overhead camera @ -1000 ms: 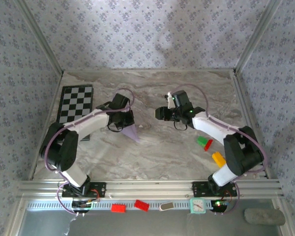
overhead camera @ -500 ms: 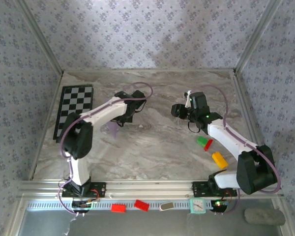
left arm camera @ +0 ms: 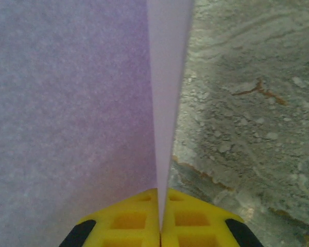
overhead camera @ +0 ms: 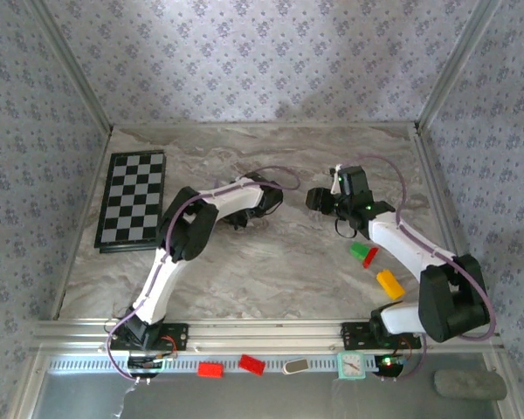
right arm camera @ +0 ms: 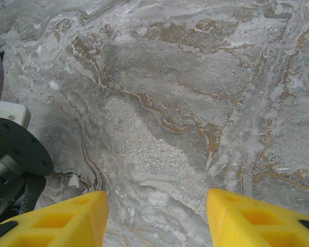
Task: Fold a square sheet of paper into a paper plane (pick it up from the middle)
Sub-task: Turn over the paper at the center of the table.
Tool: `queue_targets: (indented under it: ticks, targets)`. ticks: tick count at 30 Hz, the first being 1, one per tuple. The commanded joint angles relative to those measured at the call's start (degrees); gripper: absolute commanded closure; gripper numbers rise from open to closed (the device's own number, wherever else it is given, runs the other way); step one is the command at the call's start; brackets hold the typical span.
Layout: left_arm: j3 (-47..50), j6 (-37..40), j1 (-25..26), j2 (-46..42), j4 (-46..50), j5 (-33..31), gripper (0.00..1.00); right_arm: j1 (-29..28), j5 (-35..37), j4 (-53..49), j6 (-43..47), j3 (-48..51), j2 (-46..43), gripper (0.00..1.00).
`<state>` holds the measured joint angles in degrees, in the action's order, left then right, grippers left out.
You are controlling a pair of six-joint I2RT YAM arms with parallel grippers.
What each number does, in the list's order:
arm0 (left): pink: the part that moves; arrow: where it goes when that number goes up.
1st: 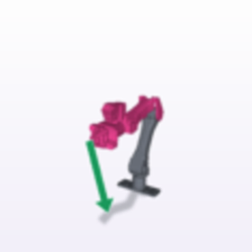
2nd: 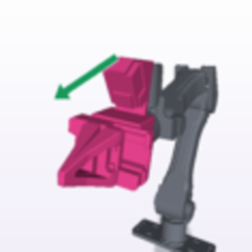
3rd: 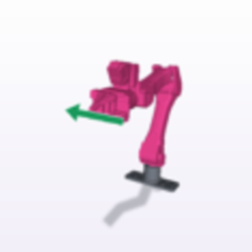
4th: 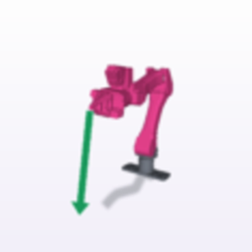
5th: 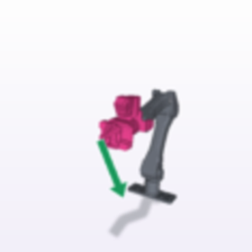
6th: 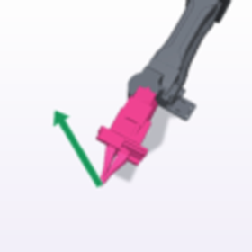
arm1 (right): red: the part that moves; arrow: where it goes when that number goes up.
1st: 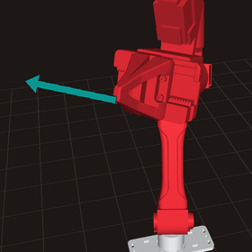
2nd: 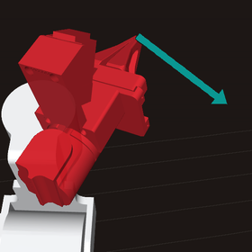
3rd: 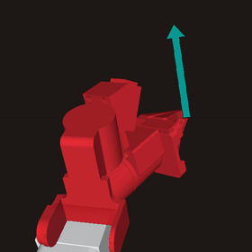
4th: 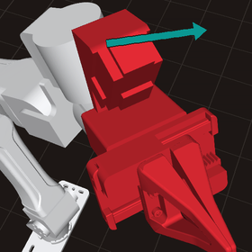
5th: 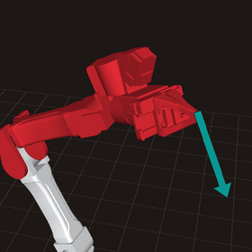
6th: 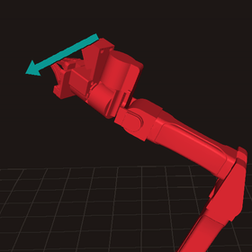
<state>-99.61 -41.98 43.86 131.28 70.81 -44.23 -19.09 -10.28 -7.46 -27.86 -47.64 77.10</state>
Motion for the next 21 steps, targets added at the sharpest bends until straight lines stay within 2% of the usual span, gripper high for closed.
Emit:
queue_targets:
  ticks: [1, 8, 21]
  targets:
    - [-1.49, -0.66, 0.18, 0.82, 0.36, 1.92, 0.9, 0.54, -1.39, 0.19, -1.48, 0.44, 0.93, 0.45]
    - [-1.37, 0.29, 0.09, 2.06, -4.42, 10.59, 0.81, 0.76, -2.37, 0.7, -2.37, 0.16, 2.15, 0.45]
    - [-1.33, -0.48, 0.11, -0.65, -7.97, 19.53, 0.69, 0.99, -2.9, 1.05, -3.16, 0.56, 2.67, 0.45]
